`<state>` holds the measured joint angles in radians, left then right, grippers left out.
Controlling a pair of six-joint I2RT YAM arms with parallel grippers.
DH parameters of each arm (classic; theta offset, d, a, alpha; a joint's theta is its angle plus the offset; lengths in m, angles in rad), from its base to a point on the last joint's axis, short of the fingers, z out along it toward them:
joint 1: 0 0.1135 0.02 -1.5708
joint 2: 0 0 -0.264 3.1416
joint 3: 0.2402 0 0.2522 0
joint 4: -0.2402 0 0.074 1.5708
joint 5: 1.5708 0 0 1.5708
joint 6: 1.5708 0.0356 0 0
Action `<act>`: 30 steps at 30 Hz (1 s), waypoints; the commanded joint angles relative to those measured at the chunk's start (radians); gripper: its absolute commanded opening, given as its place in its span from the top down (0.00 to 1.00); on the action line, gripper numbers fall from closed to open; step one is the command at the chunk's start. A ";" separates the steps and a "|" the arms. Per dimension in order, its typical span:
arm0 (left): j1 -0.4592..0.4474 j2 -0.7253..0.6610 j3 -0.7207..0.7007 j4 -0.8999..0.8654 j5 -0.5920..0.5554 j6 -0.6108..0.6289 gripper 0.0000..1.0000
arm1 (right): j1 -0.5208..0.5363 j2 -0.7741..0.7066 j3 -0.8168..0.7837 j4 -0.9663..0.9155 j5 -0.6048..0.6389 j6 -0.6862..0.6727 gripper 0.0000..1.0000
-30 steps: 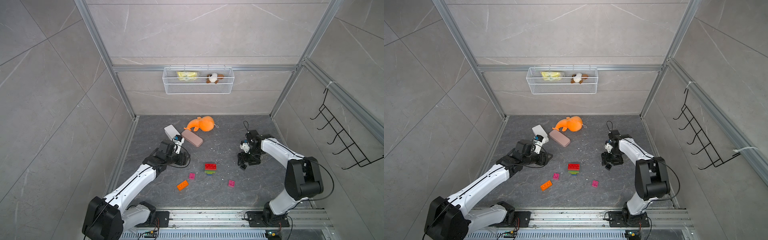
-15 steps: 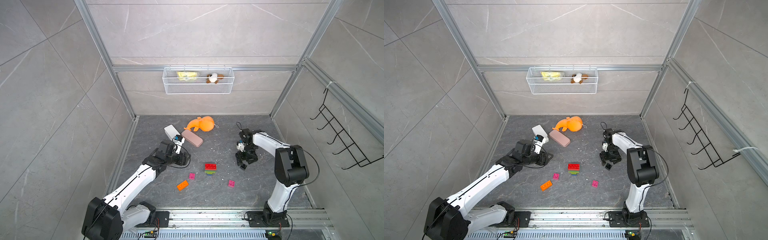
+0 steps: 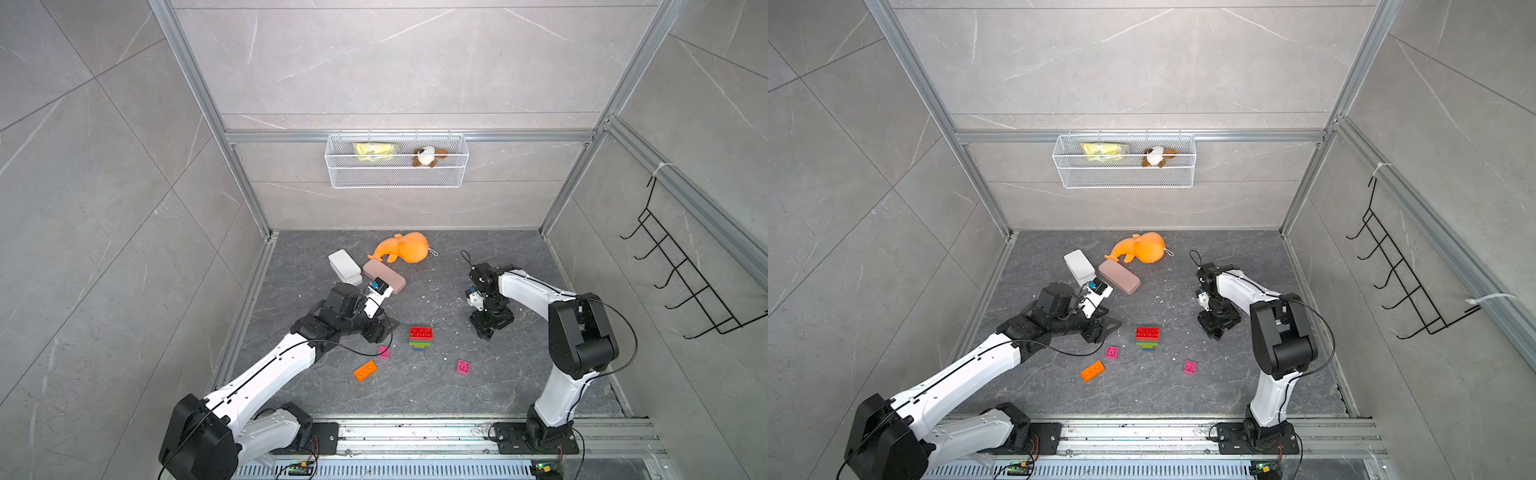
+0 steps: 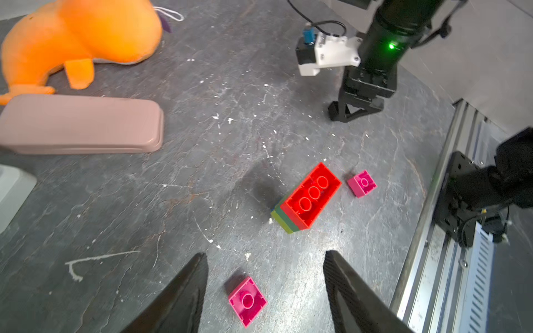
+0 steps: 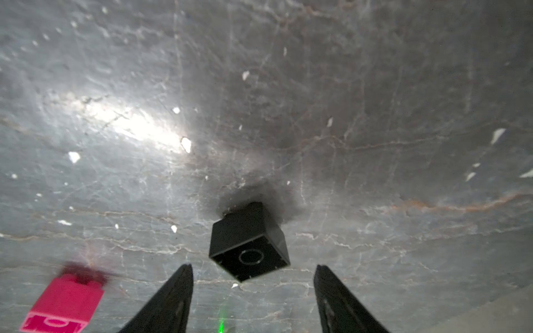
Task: Assemble a carrot with lego
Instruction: Pick up the lego brick from the center of the board.
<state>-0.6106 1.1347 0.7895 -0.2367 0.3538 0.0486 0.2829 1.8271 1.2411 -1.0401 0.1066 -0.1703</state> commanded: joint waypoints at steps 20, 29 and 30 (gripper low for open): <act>-0.084 0.079 0.086 0.142 0.025 0.008 0.31 | 0.018 0.051 0.020 -0.009 0.010 -0.075 0.54; -0.084 0.095 0.084 0.145 0.036 0.005 0.32 | 0.024 0.069 0.033 -0.014 0.007 -0.071 0.59; -0.084 0.094 0.084 0.146 0.037 0.005 0.32 | 0.025 0.070 0.035 -0.012 0.006 -0.071 0.59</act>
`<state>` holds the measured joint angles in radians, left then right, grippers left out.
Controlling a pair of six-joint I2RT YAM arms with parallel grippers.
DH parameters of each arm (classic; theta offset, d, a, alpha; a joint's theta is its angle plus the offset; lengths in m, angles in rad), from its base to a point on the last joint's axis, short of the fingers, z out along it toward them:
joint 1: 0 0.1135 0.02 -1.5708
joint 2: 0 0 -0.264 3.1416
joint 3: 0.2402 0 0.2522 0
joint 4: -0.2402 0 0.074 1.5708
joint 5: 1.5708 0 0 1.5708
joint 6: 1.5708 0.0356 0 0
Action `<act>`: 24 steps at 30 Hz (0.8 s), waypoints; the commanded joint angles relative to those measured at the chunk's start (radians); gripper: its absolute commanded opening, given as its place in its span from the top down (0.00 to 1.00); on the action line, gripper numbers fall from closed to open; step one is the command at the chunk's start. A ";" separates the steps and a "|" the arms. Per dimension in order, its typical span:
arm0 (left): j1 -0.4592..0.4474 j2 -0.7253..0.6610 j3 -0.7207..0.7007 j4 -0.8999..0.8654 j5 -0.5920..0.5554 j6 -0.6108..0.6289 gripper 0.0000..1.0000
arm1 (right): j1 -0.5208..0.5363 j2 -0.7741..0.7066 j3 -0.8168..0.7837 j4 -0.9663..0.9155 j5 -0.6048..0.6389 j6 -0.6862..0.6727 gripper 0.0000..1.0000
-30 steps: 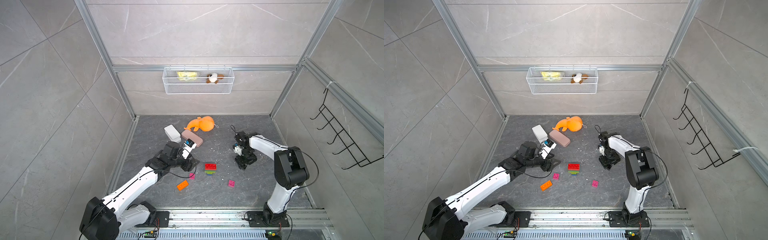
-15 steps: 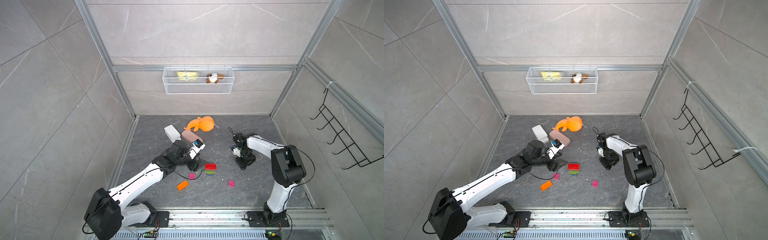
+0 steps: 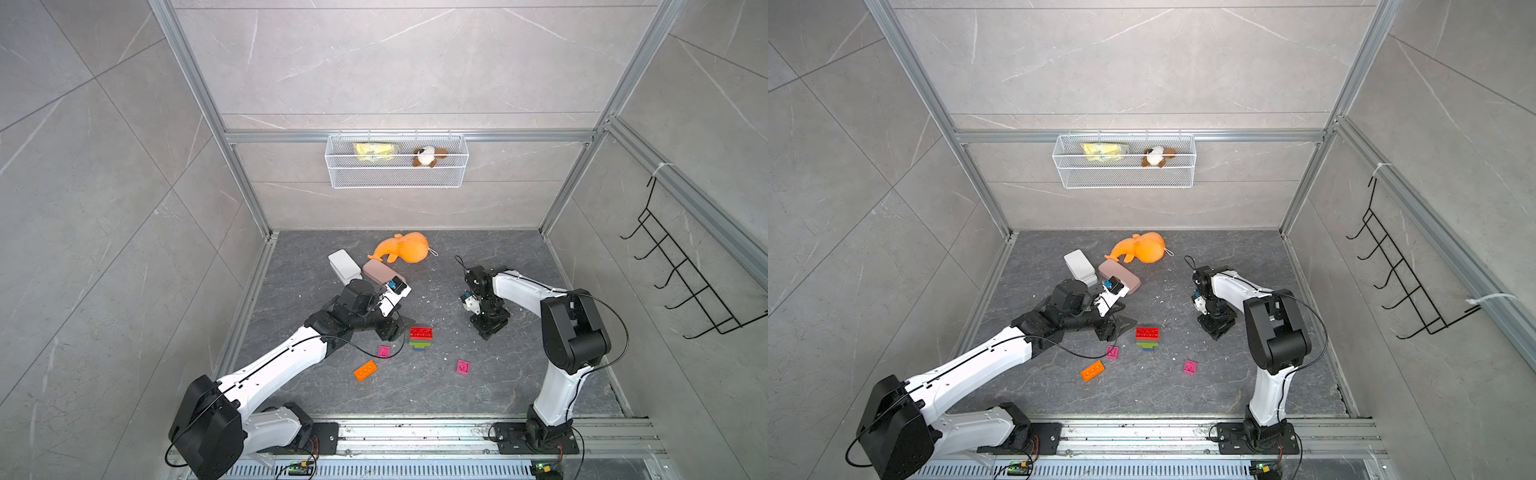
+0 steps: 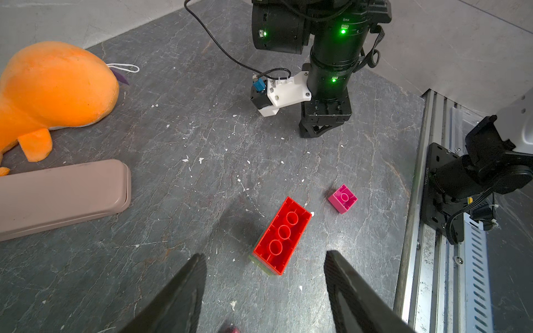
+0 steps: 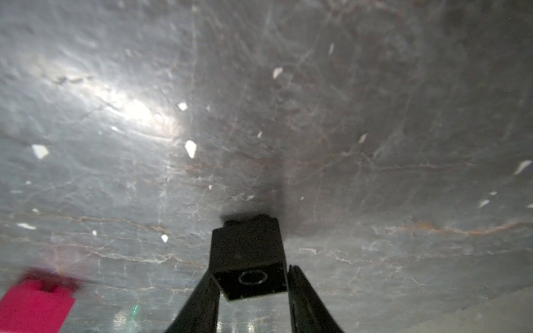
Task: Assemble a carrot with lego
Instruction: Pick up the lego brick from the center of the board.
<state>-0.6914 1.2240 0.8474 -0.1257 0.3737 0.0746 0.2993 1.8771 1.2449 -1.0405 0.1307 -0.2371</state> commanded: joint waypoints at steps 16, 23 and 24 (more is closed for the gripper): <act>-0.004 0.024 0.032 0.011 0.005 -0.021 0.32 | 0.010 0.039 0.046 -0.005 -0.036 -0.007 0.57; -0.005 0.028 0.032 0.003 -0.001 -0.021 0.32 | 0.011 0.053 0.051 -0.005 -0.033 -0.004 0.56; -0.004 0.028 0.033 0.004 -0.001 -0.021 0.32 | 0.012 0.051 0.051 -0.003 -0.034 -0.004 0.57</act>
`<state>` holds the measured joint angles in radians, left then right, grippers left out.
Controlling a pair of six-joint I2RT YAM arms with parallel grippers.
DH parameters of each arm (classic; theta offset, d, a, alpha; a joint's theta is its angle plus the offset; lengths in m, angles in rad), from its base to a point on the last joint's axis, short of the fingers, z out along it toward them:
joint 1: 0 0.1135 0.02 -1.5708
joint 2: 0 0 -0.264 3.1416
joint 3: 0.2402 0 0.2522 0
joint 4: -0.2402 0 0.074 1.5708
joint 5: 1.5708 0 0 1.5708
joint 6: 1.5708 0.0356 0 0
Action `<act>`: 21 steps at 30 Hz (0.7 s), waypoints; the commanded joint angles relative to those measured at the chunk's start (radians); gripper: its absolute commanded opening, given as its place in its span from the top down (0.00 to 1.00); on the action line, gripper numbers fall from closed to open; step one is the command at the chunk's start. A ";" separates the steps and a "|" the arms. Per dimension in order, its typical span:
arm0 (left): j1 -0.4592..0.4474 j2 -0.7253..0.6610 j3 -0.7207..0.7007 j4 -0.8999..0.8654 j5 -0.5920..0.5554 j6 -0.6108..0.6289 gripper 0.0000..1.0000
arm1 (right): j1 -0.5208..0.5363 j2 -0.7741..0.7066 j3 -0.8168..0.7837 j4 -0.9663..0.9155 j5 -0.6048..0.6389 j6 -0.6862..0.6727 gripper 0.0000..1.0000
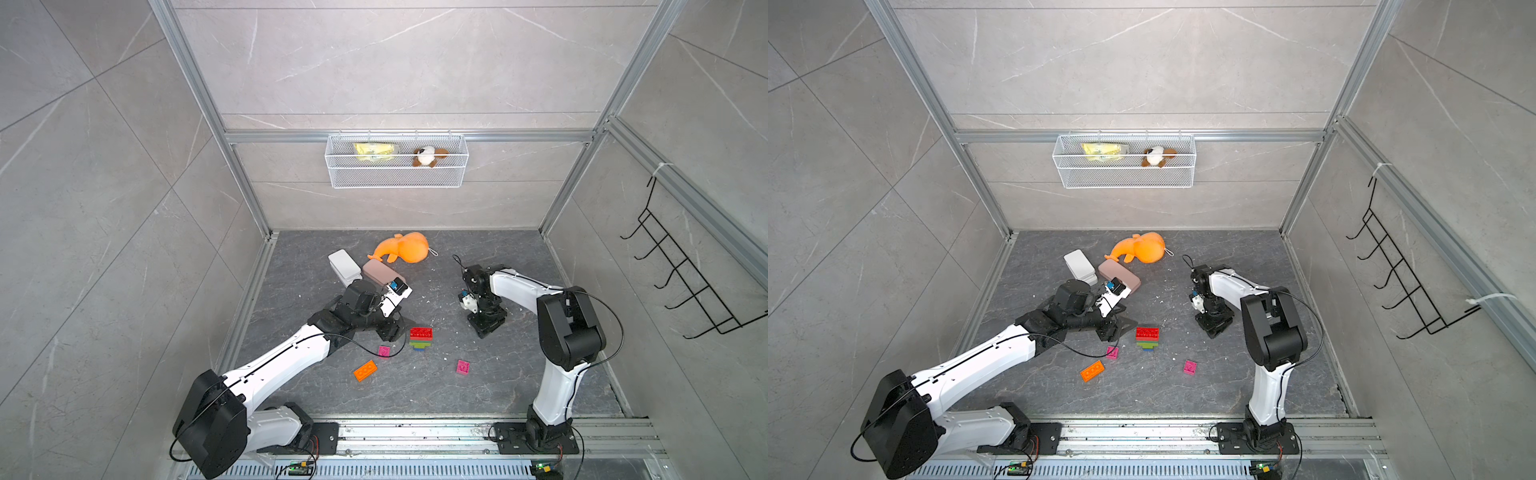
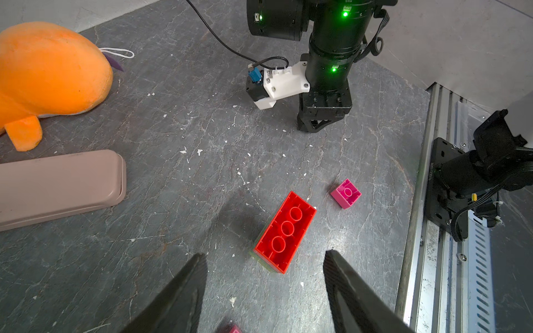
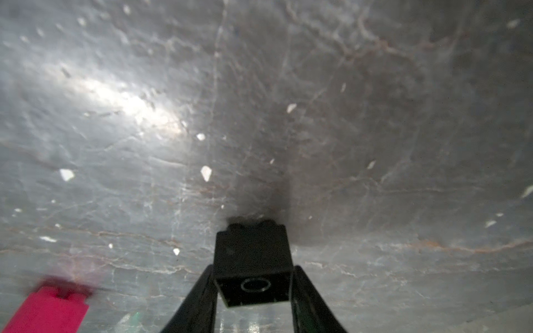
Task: Assemble a carrot with lego
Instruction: Pick up the lego brick from the center of the board.
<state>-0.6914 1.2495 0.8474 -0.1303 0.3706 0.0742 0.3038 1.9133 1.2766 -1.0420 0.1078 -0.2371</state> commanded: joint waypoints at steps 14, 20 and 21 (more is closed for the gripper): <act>-0.004 0.011 0.036 -0.004 -0.009 -0.022 0.32 | 0.007 -0.005 0.018 0.020 -0.023 -0.004 0.54; -0.004 0.015 0.040 -0.011 -0.011 -0.025 0.32 | 0.006 -0.013 0.019 0.023 -0.036 -0.007 0.57; -0.004 0.016 0.041 -0.010 -0.012 -0.025 0.32 | 0.006 -0.012 0.019 0.022 -0.036 -0.007 0.58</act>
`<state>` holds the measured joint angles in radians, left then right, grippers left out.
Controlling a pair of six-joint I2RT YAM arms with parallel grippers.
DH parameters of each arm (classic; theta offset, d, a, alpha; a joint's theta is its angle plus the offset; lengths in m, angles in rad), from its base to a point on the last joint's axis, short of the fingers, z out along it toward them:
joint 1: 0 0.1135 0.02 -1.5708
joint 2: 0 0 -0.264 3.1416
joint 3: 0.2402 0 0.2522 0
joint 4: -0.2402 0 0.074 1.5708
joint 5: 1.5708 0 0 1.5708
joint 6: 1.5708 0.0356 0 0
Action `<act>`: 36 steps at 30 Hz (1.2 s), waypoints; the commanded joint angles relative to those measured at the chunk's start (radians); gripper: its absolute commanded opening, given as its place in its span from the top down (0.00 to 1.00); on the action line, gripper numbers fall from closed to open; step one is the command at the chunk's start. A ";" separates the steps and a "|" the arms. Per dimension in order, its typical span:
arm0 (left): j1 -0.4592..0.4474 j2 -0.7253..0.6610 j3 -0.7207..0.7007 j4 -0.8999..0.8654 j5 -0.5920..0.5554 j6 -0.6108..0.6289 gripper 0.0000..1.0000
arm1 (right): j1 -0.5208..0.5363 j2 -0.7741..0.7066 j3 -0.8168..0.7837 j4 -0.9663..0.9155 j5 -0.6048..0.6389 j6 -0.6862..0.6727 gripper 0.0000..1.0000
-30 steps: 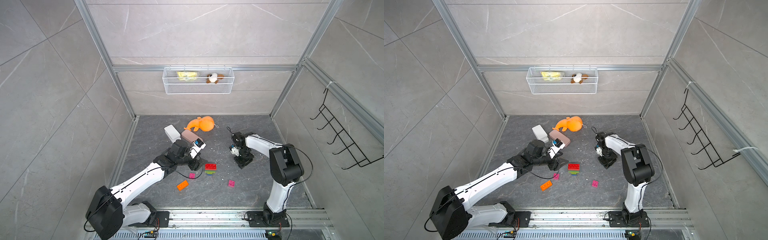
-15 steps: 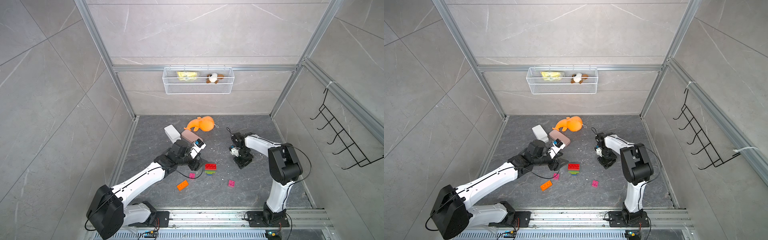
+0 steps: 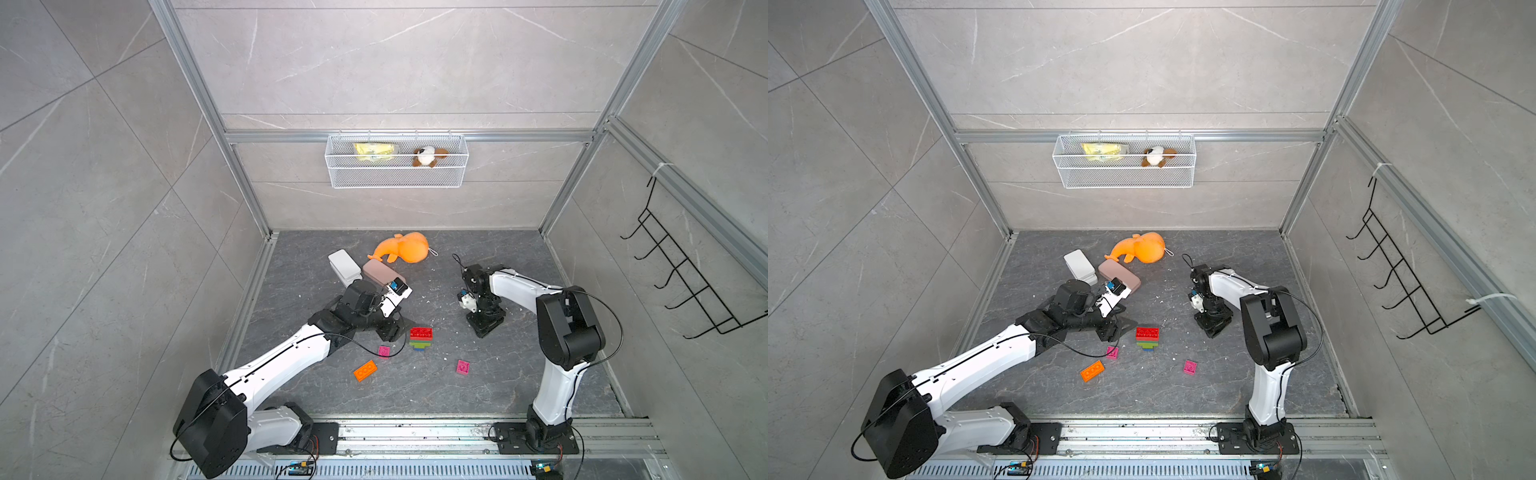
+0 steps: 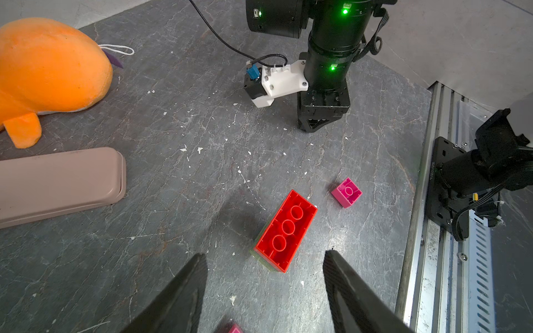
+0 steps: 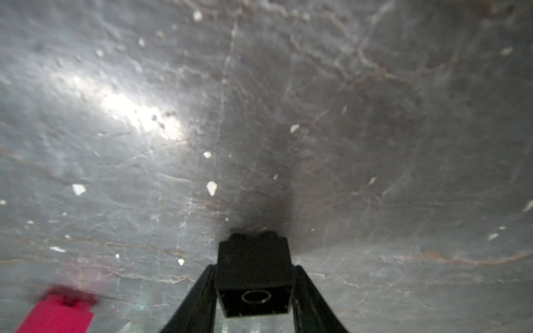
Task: Assemble a carrot with lego
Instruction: Pick up the lego brick from the center of the board, then assemble the lego brick with the lego brick.
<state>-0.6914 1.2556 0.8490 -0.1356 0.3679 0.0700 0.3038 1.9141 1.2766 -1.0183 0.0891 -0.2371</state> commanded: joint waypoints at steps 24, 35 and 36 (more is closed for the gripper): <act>0.120 -0.162 -0.093 -0.014 -0.082 -0.175 0.34 | 0.206 -0.330 0.151 -0.177 -0.011 -0.087 0.77; 0.209 -0.304 -0.190 -0.119 -0.087 0.021 0.32 | 0.548 -0.172 0.355 -0.260 0.034 -0.329 0.77; 0.210 -0.300 -0.187 -0.133 -0.107 0.024 0.32 | 0.558 -0.150 0.372 -0.269 0.034 -0.340 0.77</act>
<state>-0.4866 0.9680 0.6514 -0.2276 0.3115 0.0181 0.8387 1.7016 1.5963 -1.2274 0.1055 -0.4927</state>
